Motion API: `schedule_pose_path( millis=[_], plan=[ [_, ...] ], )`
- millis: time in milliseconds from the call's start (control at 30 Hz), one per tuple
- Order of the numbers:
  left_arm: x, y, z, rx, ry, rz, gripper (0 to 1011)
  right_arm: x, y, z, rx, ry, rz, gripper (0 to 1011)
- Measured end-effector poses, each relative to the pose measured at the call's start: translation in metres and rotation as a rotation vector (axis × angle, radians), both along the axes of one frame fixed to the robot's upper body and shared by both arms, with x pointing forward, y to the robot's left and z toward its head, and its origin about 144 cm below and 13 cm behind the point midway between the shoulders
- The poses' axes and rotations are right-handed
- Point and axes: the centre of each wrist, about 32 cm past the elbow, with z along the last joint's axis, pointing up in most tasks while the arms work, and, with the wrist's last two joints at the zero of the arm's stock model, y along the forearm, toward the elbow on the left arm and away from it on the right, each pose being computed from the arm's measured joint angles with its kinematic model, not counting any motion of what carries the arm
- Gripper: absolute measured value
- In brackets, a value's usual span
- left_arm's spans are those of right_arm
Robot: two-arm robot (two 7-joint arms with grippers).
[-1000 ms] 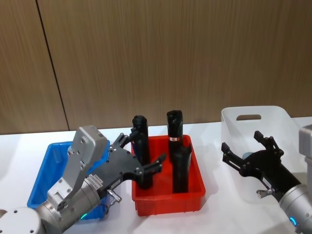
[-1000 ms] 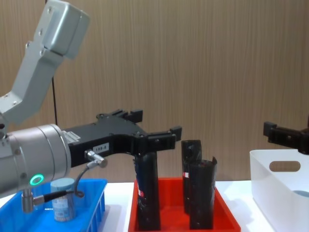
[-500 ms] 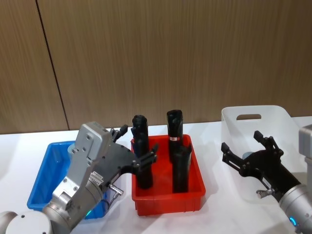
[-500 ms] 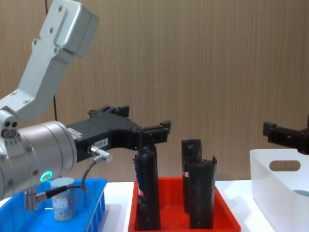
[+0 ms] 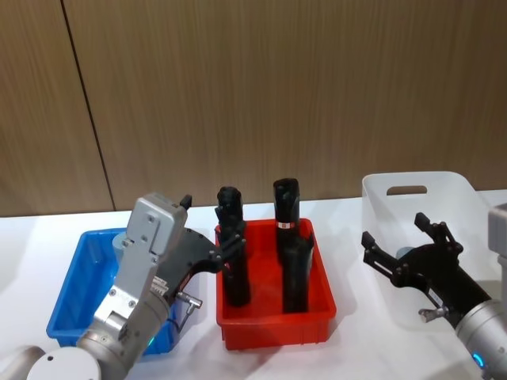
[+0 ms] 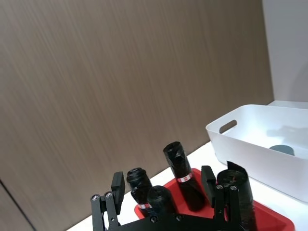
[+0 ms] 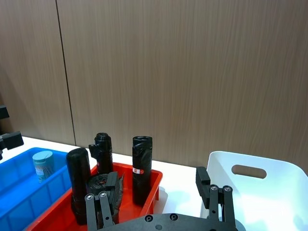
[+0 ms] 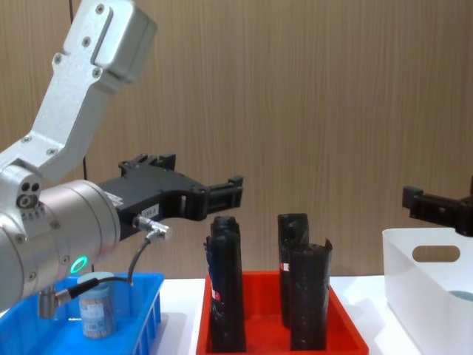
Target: Pick the cotton swabs from the blue box and place them into the white box.
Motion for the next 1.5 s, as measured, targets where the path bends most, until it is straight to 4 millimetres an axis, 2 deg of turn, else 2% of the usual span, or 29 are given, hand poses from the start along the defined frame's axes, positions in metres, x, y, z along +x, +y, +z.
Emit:
schedule_pose_path(
  millis=[933,1500],
  plan=[
    [-0.001,-0.001,0.001,0.001,-0.005,0.021,1004,0.001,0.0,0.0,-0.002,0.005,0.006,1002],
    [-0.001,-0.001,0.0,0.001,-0.005,0.021,1004,0.015,-0.002,-0.001,-0.026,0.12,0.137,1002]
  ],
)
